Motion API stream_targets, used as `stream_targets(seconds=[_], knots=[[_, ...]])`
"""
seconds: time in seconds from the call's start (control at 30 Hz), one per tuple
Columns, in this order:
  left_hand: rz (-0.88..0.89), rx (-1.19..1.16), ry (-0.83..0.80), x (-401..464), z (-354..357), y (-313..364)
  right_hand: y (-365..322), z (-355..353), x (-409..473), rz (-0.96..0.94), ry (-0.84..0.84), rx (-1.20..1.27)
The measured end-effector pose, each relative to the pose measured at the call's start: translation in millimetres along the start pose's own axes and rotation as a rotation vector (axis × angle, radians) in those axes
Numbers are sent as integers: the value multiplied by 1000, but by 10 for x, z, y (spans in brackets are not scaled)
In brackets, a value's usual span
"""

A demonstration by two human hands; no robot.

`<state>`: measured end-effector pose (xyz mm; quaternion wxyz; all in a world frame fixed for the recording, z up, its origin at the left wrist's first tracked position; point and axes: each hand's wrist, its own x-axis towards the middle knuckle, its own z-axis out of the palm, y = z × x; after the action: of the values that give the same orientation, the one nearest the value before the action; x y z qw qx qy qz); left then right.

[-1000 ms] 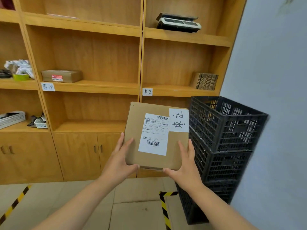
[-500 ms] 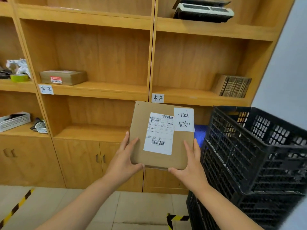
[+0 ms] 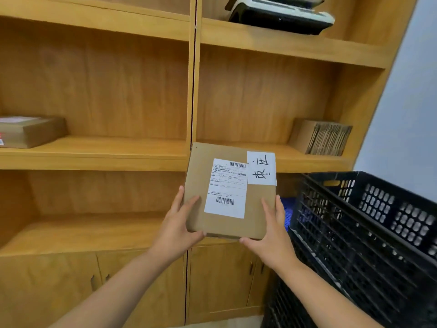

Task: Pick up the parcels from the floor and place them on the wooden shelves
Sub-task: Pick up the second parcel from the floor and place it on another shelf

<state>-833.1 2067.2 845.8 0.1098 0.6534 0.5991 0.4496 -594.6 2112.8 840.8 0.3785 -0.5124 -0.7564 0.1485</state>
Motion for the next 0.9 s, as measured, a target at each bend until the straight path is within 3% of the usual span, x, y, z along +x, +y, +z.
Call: stream_targets(seconds=[0.33, 0.9], knots=[[14, 26, -56, 1148, 387, -308, 393, 202, 1049, 36, 45, -32], [-50, 165, 128, 2590, 996, -466, 997, 241, 3057, -124, -60, 54]])
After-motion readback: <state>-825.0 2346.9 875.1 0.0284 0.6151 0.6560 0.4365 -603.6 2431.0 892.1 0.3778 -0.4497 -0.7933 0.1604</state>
